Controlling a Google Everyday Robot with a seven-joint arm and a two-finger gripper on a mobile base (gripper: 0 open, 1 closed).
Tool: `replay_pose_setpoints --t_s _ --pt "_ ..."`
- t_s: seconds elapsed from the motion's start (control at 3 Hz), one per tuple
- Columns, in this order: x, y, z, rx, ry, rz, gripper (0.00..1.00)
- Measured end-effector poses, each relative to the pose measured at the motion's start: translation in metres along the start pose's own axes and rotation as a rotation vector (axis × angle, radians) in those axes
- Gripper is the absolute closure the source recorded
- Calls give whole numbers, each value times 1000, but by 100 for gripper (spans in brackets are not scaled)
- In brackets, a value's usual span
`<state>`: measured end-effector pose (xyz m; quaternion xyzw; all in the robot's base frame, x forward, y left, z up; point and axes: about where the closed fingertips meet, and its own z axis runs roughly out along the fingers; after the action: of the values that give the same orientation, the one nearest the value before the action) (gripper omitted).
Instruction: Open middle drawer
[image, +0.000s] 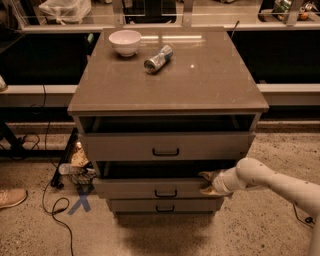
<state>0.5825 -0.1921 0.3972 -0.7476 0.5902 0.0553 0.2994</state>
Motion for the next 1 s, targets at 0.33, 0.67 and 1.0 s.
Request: replay_pose_setpoints --t_s 0.33,0.67,1.0 --pt "-3 -3 -6 0 0 0 89" --pt "-4 -3 -8 0 0 0 100" --pt "-4 -2 -10 3 3 4 100"
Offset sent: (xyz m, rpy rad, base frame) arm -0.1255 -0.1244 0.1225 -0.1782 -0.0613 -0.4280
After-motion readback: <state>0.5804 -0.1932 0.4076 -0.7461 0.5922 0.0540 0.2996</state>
